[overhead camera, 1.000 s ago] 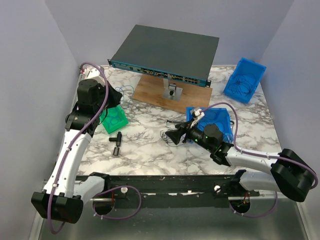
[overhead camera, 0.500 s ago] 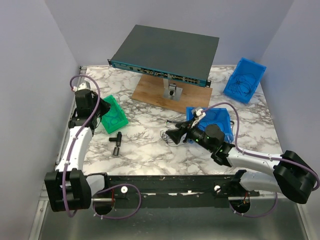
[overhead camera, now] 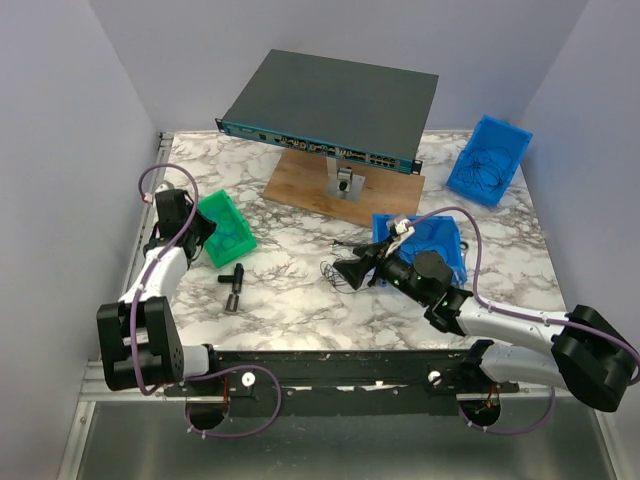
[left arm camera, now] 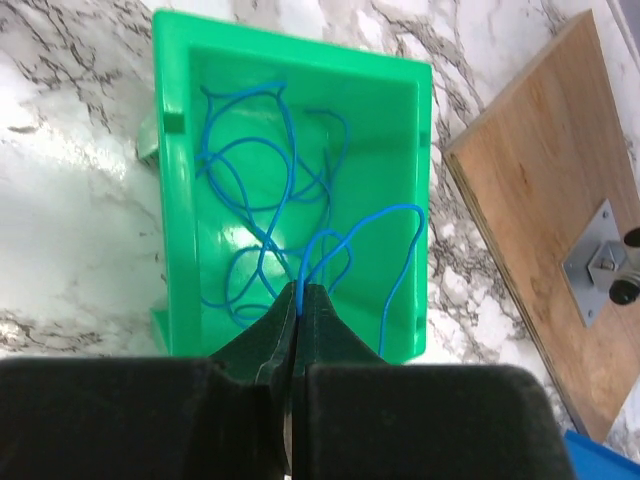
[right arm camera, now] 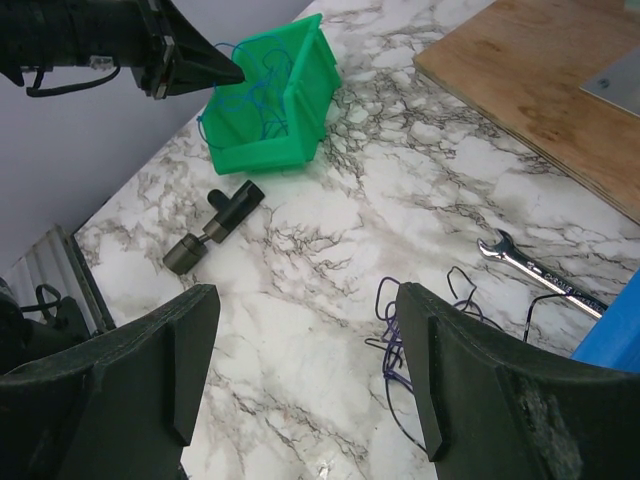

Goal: Untangle the cables
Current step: Place the cable in the bin.

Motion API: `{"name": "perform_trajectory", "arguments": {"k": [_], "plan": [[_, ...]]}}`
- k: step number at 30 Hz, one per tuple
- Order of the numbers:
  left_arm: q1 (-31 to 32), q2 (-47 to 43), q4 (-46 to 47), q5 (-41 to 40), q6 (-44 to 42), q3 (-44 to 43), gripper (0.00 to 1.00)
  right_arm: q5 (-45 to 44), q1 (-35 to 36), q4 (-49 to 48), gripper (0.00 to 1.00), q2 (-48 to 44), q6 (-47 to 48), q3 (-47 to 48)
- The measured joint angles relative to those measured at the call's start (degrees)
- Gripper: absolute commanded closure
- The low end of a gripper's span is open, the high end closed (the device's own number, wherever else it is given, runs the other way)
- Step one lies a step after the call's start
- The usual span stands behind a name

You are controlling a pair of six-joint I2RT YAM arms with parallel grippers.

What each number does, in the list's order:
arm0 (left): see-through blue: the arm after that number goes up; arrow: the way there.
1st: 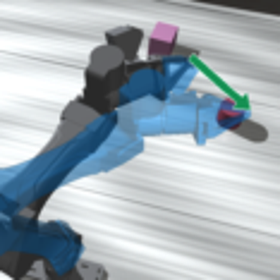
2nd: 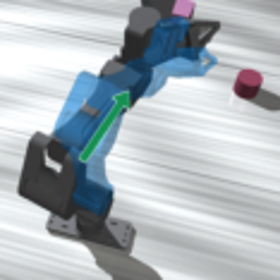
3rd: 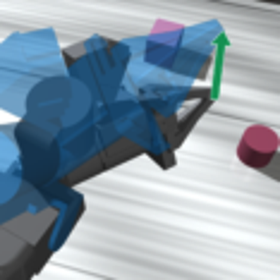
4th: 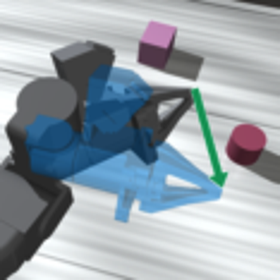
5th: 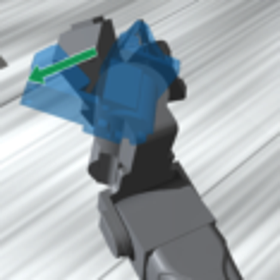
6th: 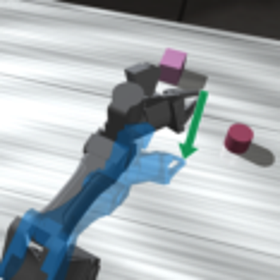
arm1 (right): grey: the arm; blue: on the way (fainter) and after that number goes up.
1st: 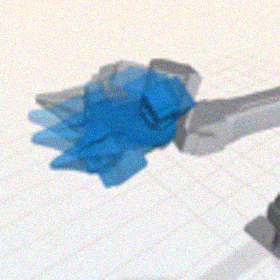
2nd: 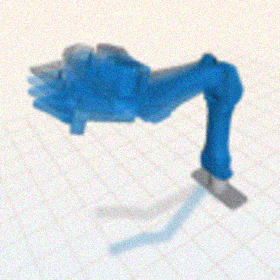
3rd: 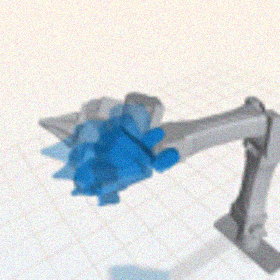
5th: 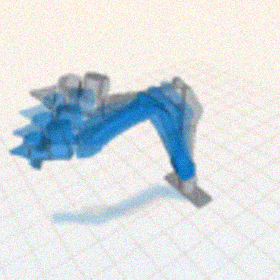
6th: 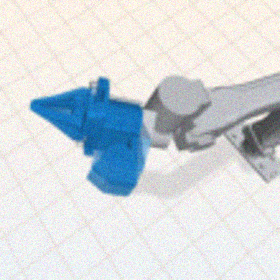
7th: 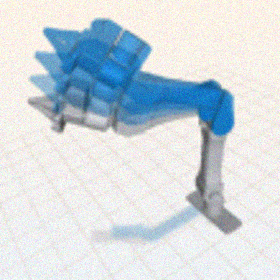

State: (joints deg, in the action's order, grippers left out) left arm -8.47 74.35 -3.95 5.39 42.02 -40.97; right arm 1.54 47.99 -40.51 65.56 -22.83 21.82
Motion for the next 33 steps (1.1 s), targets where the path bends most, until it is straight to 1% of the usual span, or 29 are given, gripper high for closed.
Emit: {"name": "perform_trajectory", "arguments": {"k": [4, 5, 7, 10, 13, 15, 19, 21, 26, 29, 32, 33], "plan": [[-0.04, 3.41, -0.46, -0.79, -1.14, -3.56, 0.96, -0.17, 0.02, -0.02, 0.21, 0.00, 0.00, -0.04], [-0.04, 4.74, -0.48, -0.81, -1.27, -4.35, 0.92, -0.52, 0.02, 0.00, 0.21, 0.00, 0.00, -0.04], [-0.04, 6.23, -0.50, -0.85, -1.68, -4.68, 0.78, -1.03, 0.02, 0.00, 0.21, 0.00, 0.02, -0.04], [-0.02, 8.13, -1.60, -1.18, -2.73, -4.76, 0.61, -1.53, 0.02, 0.04, 0.21, 0.00, 0.22, -0.04], [0.17, 8.24, -2.54, -1.77, -3.87, -4.98, 0.53, -1.90, 0.02, 0.17, 0.21, 0.00, 0.42, -0.04], [0.35, 8.02, -2.62, -2.10, -4.35, -5.40, 0.49, -2.08, 0.02, 0.33, 0.21, 0.00, 0.42, -0.04], [1.33, 5.44, -3.02, -2.49, -5.07, -5.42, 0.44, -2.16, 0.02, 0.52, 0.21, 0.00, 0.44, -0.02], [2.29, 3.52, -3.26, -2.82, -5.35, -5.42, 0.37, -2.19, 0.02, 0.76, 0.21, 0.00, 0.44, -0.02], [5.25, -1.99, -4.94, -3.30, -6.23, -5.64, 0.24, -2.43, 0.02, 2.95, 0.21, -0.57, 0.48, 0.33], [7.26, -6.19, -5.14, -3.30, -7.10, -5.62, 0.13, -2.54, 0.02, 4.22, 0.21, -1.31, 0.66, 0.68], [11.15, -10.56, -4.94, -3.52, -7.98, -5.14, 0.03, -2.58, 0.04, 5.88, 0.21, -2.16, 0.87, 1.40], [13.38, -12.20, -4.79, -3.65, -8.35, -4.68, 0.01, -2.58, 0.04, 6.36, 0.21, -2.51, 0.90, 1.62]]}}
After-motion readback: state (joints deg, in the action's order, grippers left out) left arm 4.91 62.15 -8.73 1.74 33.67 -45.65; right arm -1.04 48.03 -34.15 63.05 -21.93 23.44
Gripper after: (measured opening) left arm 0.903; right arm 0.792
